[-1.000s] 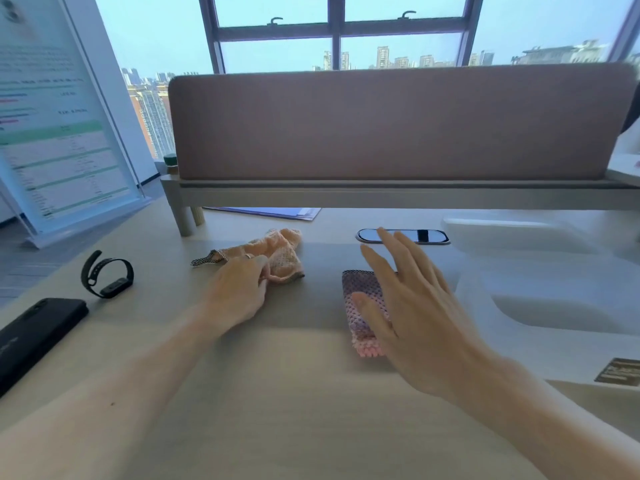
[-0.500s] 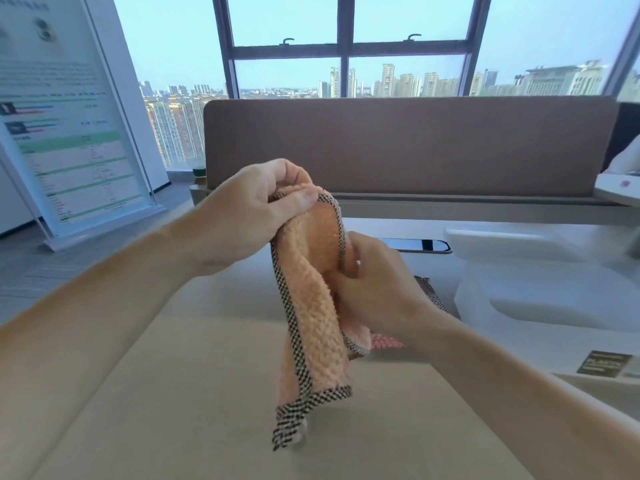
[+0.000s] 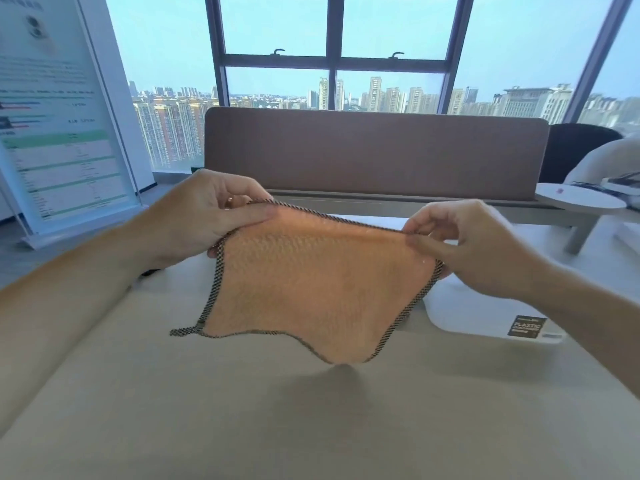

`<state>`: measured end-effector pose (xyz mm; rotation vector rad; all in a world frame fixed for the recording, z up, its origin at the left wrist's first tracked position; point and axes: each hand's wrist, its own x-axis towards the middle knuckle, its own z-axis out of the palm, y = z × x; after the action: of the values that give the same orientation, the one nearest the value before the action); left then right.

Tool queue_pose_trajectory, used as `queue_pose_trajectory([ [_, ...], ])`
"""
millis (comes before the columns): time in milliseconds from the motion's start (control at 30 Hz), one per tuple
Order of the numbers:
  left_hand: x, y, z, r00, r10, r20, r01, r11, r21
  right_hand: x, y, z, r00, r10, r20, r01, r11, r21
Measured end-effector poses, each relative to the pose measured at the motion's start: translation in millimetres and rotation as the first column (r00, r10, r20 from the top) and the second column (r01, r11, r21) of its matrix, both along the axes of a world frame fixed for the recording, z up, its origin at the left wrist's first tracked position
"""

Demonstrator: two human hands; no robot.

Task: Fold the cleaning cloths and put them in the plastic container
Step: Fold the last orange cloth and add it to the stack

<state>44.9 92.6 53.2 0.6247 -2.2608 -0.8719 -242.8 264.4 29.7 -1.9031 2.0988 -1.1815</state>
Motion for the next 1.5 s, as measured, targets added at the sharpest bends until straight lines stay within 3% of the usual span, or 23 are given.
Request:
queue_pose_trajectory([
  [167, 5.7, 5.4, -16.2, 0.999, 0.035, -0.013, -0.033, 0.994, 0.106, -7.5, 13.9, 17.4, 0.998, 0.040, 0.056, -0.046, 0.993, 0.105],
  [300, 7.0, 9.9, -17.8, 0.997, 0.074, 0.004, -0.074, 0.988, 0.136, -9.9, 18.0, 28.4, 0.993, 0.031, 0.115, -0.041, 0.996, 0.081],
  [400, 6.8, 9.6, -3.9, 0.970, 0.220, -0.102, -0.206, 0.969, 0.132, 0.8, 23.4, 41.4, 0.985, 0.036, 0.171, -0.042, 0.999, 0.031],
  [500, 5.2, 8.8, 26.9, 0.929, 0.276, -0.247, -0.225, 0.950, 0.216, 28.3, 33.8, 45.1, 0.976, 0.101, 0.192, -0.115, 0.992, 0.060],
  [567, -1.7, 9.1, 46.6, 0.931, 0.248, -0.266, -0.221, 0.967, 0.127, 53.2, 40.9, 38.1, 0.939, 0.194, 0.284, -0.213, 0.976, 0.037],
  [667, -33.3, 22.2, 63.7, 0.962, 0.147, -0.229, -0.179, 0.975, -0.128, 97.7, 51.3, 10.9, 0.800, 0.319, 0.509, -0.370, 0.929, 0.000],
  [733, -63.7, 43.9, 57.1, 0.991, 0.047, -0.124, -0.083, 0.948, -0.307, 122.4, 61.9, -10.4, 0.697, 0.367, 0.616, -0.475, 0.880, 0.013],
  [800, -97.3, 64.6, 26.2, 0.998, -0.035, 0.043, 0.051, 0.884, -0.465, 132.9, 70.4, -29.6, 0.671, 0.311, 0.674, -0.530, 0.836, 0.142],
  [867, -124.0, 79.7, -26.9, 0.965, -0.070, 0.253, 0.197, 0.830, -0.522, 119.8, 67.9, -62.7, 0.831, 0.152, 0.534, -0.422, 0.798, 0.430],
  [933, -135.2, 93.8, -79.5, 0.893, -0.140, 0.428, 0.343, 0.828, -0.443, 99.4, 63.8, -117.9, 0.929, 0.098, 0.357, -0.297, 0.773, 0.561],
  [967, -134.6, 100.7, -97.7, 0.848, -0.228, 0.478, 0.418, 0.842, -0.340, 93.5, 57.0, -123.7, 0.988, 0.021, 0.156, -0.133, 0.642, 0.755],
  [1000, -131.6, 106.1, -108.6, 0.807, -0.312, 0.501, 0.475, 0.847, -0.238, 86.8, 62.8, -120.2, 1.000, -0.019, 0.009, 0.002, 0.522, 0.853],
  [1033, -126.8, 107.8, -114.5, 0.795, -0.366, 0.485, 0.492, 0.856, -0.161, 78.1, 80.3, -113.9, 0.999, 0.042, -0.034, 0.004, 0.564, 0.826],
  [1067, -116.9, 108.3, -116.5, 0.823, -0.351, 0.446, 0.441, 0.890, -0.113, 75.0, 91.1, -98.9, 0.992, 0.072, 0.106, -0.128, 0.627, 0.768],
  [1100, -109.0, 104.1, -122.5, 0.876, -0.268, 0.401, 0.329, 0.940, -0.090, 76.4, 93.6, -77.6, 0.971, 0.078, 0.228, -0.213, 0.722, 0.659],
  [1133, -97.2, 98.8, -128.0, 0.911, -0.127, 0.393, 0.183, 0.977, -0.110, 69.6, 89.4, -62.7, 0.964, 0.051, 0.262, -0.192, 0.811, 0.552],
  [1167, -86.6, 93.5, -139.1, 0.897, 0.038, 0.440, 0.043, 0.984, -0.174, 57.1, 88.7, -63.3, 0.977, 0.062, 0.203, -0.152, 0.874, 0.462],
  [1200, -71.9, 91.8, -148.2, 0.826, 0.178, 0.535, -0.050, 0.968, -0.246, 47.0, 79.5, -68.0, 0.995, 0.059, 0.077, -0.085, 0.911, 0.403],
  [1267, -47.8, 92.7, -171.3, 0.672, 0.268, 0.690, -0.071, 0.951, -0.299, 46.6, 46.2, -90.8, 0.977, 0.138, -0.164, -0.065, 0.920, 0.387],
  [1300, -39.3, 94.3, -180.2, 0.649, 0.252, 0.718, -0.057, 0.957, -0.284, 48.5, 31.7, -104.4, 0.948, 0.193, -0.254, -0.081, 0.916, 0.393],
  [1400, -20.8, 88.8, -192.1, 0.669, 0.203, 0.715, 0.008, 0.960, -0.280, 46.1, 12.4, -140.6, 0.886, 0.222, -0.406, 0.011, 0.866, 0.499],
  [1500, -7.2, 75.2, -185.8, 0.685, 0.163, 0.710, 0.094, 0.946, -0.309, 49.1, 25.3, -157.3, 0.900, 0.184, -0.396, 0.095, 0.803, 0.589],
])
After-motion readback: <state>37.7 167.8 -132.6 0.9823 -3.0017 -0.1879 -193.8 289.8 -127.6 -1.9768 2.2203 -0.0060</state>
